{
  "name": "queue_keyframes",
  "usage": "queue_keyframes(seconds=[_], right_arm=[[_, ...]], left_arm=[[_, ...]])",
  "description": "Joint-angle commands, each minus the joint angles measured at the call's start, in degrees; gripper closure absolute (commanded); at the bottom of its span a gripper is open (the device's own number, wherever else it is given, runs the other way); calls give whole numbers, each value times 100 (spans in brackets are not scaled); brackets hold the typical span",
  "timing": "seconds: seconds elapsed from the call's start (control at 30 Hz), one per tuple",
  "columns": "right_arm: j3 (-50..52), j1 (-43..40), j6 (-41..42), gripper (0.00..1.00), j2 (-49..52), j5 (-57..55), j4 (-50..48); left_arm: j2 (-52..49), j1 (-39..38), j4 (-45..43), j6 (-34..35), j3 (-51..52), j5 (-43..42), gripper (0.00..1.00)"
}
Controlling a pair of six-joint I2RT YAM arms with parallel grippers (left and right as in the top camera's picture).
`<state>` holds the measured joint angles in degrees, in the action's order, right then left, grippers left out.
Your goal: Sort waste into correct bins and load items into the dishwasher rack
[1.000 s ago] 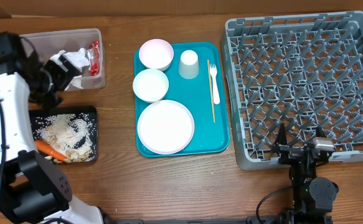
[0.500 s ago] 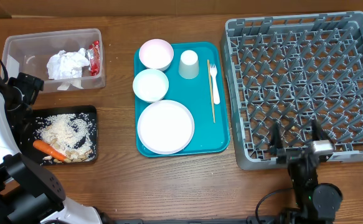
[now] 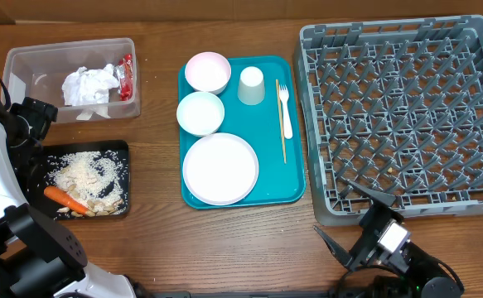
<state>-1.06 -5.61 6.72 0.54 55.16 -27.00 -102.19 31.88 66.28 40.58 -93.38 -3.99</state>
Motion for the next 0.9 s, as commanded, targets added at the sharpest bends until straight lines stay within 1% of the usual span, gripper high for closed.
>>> queue_keyframes(seconds=[0.0,0.1,0.13,0.2,0.27,0.33,0.4,0.5,0.57,0.63,0.67,0.77,0.83,0.87], right_arm=[[-278,-11,601,0,0,-640,120],[-763,-11,595,0,243,-1261,518],[-1021,-11,570,0,459,-1473,643],[-1517,-11,529,0,1029,-1659,669],[-2105,-11,529,0,1838,-1641,656],[-2695,-11,527,0,2664,-1338,658],[-3488,-9,527,0,3722,-651,645],[-4612,15,531,0,5064,81,590],[-5436,195,533,0,5989,693,730],[-5925,424,531,0,6505,798,1095],[-6242,621,498,0,6826,767,1438],[-6881,1198,72,0,7552,402,2286],[-7204,1624,-299,0,7932,-485,3139],[-7361,1921,-581,0,8144,-1226,3744]], left_arm=[[197,-13,13,98,-59,103,0],[197,-13,13,101,-59,103,0],[197,-13,13,101,-59,103,0],[197,-13,13,101,-59,103,0],[197,-13,13,101,-59,103,0],[197,-13,13,101,-59,103,0],[197,-13,13,98,-59,103,0],[197,-13,13,101,-59,103,0],[197,-13,13,101,-59,103,0],[197,-13,13,98,-59,103,0],[197,-13,13,98,-59,103,0],[197,-13,13,98,-59,103,0],[197,-13,13,98,-59,103,0],[197,-13,13,101,-59,103,0]])
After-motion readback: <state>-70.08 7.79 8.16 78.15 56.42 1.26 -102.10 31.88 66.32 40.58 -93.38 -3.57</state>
